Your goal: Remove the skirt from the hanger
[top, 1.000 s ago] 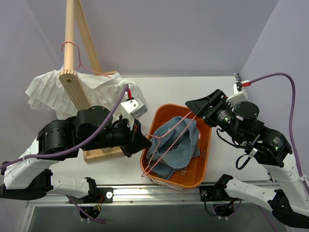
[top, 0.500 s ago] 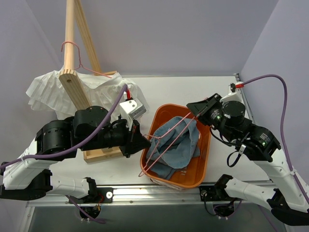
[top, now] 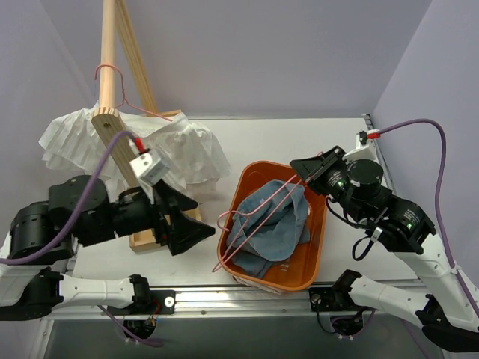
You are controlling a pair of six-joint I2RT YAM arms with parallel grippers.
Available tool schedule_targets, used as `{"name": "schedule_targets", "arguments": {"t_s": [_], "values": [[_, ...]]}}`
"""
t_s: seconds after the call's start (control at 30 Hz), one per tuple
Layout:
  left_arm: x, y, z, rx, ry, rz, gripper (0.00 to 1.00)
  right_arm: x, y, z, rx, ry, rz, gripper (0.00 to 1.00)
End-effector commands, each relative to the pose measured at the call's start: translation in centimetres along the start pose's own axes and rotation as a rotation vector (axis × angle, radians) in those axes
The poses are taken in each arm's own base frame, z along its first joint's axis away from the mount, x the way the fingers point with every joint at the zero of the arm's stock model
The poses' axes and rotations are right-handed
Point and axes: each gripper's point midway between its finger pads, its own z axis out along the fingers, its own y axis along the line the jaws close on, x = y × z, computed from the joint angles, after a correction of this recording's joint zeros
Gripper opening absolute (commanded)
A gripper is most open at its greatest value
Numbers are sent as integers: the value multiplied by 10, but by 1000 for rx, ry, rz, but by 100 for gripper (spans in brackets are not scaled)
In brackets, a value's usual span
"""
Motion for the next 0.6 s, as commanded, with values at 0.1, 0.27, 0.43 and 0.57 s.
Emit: {"name": "schedule_targets", "arguments": {"t_s": [0.1,0.27,0.43,0.57], "values": [[-60,-9,-64,103,-333,-83,94,-27,21,-5,-31,-91,43,0],[-79,-29,-103,262,-469,-73,94,-37,23,5,4,-144,112,0],[-66,-33,-113,316,-433,-75,94,-55,45,24,16,-217,206,0],[-31,-10,-97,207,-312,-118,94,-59,67,58,34,-246,222,0]]}}
